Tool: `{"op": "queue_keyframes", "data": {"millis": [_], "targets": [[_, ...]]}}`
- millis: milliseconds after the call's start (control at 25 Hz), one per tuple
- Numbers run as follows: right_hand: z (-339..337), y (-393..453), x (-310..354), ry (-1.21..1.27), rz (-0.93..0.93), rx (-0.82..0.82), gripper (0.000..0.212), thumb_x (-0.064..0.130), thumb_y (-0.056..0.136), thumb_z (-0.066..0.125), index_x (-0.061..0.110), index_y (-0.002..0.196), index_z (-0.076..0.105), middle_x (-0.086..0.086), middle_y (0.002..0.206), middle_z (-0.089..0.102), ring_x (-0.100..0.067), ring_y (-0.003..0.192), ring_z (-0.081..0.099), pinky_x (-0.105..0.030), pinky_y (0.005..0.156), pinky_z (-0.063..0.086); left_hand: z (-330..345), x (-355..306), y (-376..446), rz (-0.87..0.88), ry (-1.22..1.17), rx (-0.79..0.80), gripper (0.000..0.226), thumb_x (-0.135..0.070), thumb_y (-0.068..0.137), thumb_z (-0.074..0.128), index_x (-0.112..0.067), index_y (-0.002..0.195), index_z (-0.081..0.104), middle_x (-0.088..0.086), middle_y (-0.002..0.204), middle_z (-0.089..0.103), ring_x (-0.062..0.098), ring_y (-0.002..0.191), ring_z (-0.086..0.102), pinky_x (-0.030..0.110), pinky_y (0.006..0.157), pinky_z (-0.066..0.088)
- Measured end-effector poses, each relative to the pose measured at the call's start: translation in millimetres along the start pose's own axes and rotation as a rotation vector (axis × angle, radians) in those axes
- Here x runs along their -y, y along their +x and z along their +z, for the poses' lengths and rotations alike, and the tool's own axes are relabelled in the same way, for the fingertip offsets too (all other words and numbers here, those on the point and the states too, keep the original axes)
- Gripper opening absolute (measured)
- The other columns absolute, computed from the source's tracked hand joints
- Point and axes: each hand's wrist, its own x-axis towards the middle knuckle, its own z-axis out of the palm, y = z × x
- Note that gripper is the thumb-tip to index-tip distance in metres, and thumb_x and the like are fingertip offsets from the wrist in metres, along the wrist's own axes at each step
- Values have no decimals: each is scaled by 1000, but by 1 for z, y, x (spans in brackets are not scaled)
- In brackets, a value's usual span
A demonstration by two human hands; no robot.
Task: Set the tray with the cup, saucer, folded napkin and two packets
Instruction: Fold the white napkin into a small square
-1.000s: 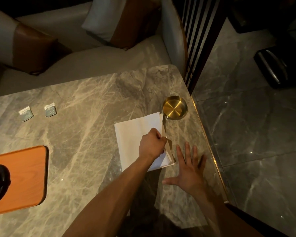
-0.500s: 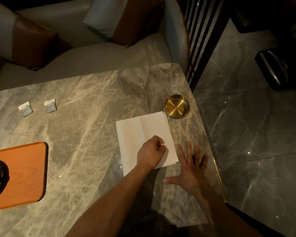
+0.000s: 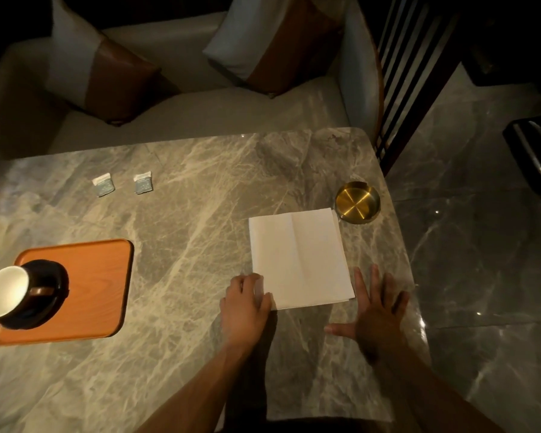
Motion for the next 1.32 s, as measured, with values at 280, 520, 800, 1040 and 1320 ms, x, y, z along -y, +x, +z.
{"op": "queue_keyframes", "data": {"millis": [280, 520, 800, 1040, 1320], "targets": [[0, 2, 9, -49, 1, 18, 141, 89, 46, 64, 51, 134, -39, -2, 150, -44, -32, 138, -37, -63, 105, -22, -8, -4, 30, -366, -308, 149, 27, -31, 89, 64, -27, 114, 52, -8, 94, 61, 17, 85, 62, 41, 84, 55], [15, -4, 16, -40, 16, -56, 126, 84, 59, 61, 44, 146, -20, 0, 162, -21, -30, 146, -22, -65, 112, -10, -11, 9, 33, -424, -421, 173, 12, -15, 88, 60, -22, 78, 58, 0, 86, 67, 16, 77, 60, 26, 58, 43], [50, -29, 57, -61, -216, -216, 92, 73, 80, 43, 34, 153, 1, 2, 163, 4, -19, 147, -15, -40, 107, -33, -41, 58, 0, -497, -422, 175, 8, -13, 86, 55, -18, 80, 59, -2, 79, 65, 13, 72, 59, 28, 58, 48], [47, -6, 112, -163, -441, -418, 66, 57, 91, 42, 20, 147, 41, -6, 156, 35, -30, 146, 24, -61, 117, 14, -44, 75, -7, -6, 97, -117, 25, -32, 88, 63, -21, 109, 57, -1, 107, 57, 19, 96, 54, 38, 81, 50], [49, 53, 151, -349, -450, -418, 59, 46, 99, 30, 17, 151, 32, -8, 160, 26, -29, 150, 11, -55, 120, 10, 2, 40, 47, 426, 274, 14, 55, -31, 103, 33, -10, 153, 27, 12, 163, 17, 26, 152, 6, 47, 121, 17]]}}
